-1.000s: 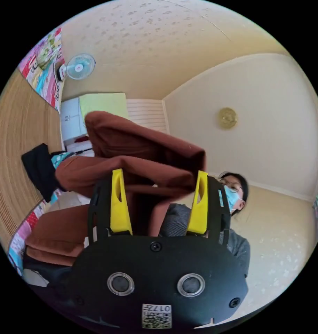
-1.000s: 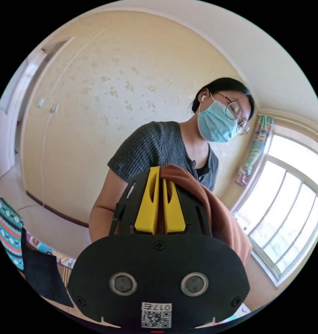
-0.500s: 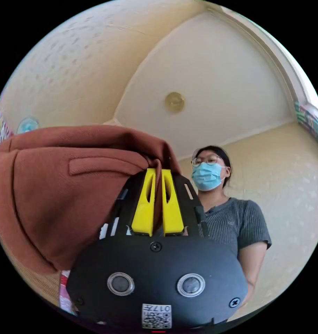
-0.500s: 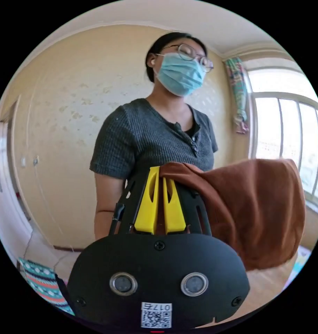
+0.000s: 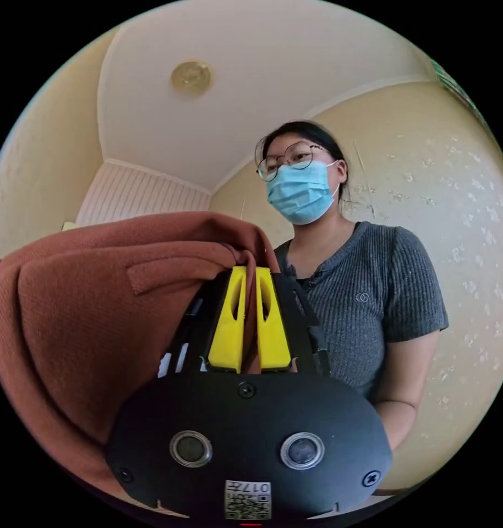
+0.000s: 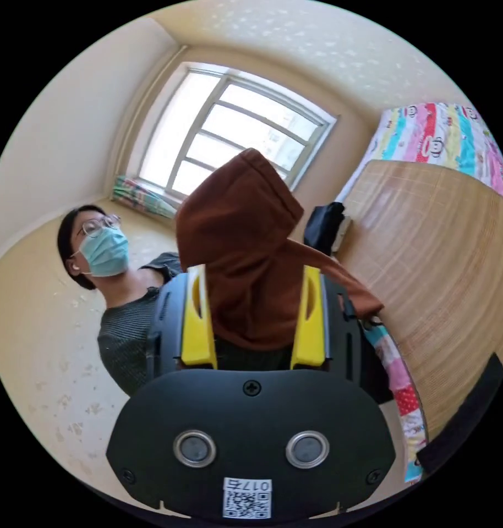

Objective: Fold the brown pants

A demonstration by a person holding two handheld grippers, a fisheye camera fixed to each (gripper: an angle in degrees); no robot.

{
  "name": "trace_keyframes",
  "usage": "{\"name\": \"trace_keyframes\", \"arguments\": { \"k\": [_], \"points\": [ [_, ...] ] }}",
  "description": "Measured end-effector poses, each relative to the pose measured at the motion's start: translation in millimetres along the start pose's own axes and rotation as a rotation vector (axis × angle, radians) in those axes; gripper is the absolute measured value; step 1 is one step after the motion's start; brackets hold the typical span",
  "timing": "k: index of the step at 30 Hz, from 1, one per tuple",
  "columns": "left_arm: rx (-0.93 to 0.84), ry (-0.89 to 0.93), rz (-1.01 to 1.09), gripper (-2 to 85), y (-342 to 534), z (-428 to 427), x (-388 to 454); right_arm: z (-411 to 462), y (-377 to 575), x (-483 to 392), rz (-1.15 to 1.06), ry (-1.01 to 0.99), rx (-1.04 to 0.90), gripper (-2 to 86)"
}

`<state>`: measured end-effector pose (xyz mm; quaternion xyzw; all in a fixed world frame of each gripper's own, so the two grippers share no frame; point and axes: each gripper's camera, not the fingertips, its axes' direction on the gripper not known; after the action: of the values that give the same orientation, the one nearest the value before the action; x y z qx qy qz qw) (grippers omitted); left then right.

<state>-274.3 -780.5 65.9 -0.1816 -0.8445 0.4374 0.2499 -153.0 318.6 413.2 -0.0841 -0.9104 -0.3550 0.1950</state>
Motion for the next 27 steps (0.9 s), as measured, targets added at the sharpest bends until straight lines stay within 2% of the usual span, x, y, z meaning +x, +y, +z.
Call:
{"name": "trace_keyframes", "arguments": {
  "k": [1,3,5,7,10,13,16,18,20,22,24,27],
  "points": [
    [-0.006,0.022,-0.017,1.5,3,8,-8,2,-6,7,0.015,-0.066,0.021,30.4],
    [-0.048,0.137,-0.122,1.6,14,42,-44,13,-27,35,0.022,-0.320,0.034,31.5],
    [-0.110,0.202,-0.209,1.7,21,72,-68,22,-42,52,0.052,-0.444,0.025,32.3],
    [-0.169,0.232,-0.282,1.7,26,99,-88,34,-58,55,0.073,-0.437,-0.075,34.1],
    [-0.242,0.183,-0.384,1.7,35,126,-111,50,-75,47,0.080,-0.389,-0.194,34.4],
    [-0.297,0.146,-0.418,2.0,40,143,-123,47,-79,46,0.123,-0.143,-0.251,22.8],
    [-0.338,0.098,-0.464,2.7,44,154,-134,29,-72,48,0.063,-0.180,-0.210,13.1],
    [-0.361,0.035,-0.471,3.3,43,157,-137,4,-60,48,-0.014,-0.221,-0.112,7.3],
    [-0.388,-0.044,-0.489,3.8,40,157,-138,-17,-47,46,-0.098,-0.285,-0.011,5.7],
    [-0.415,-0.121,-0.534,4.4,39,155,-141,-37,-35,41,-0.215,-0.409,0.075,5.3],
    [-0.427,-0.247,-0.590,5.2,41,148,-143,-62,-17,25,-0.435,-0.579,0.140,5.0],
    [-0.409,-0.403,-0.611,5.8,47,134,-141,-91,9,-1,-0.649,-0.544,0.192,4.7]
  ]
}}
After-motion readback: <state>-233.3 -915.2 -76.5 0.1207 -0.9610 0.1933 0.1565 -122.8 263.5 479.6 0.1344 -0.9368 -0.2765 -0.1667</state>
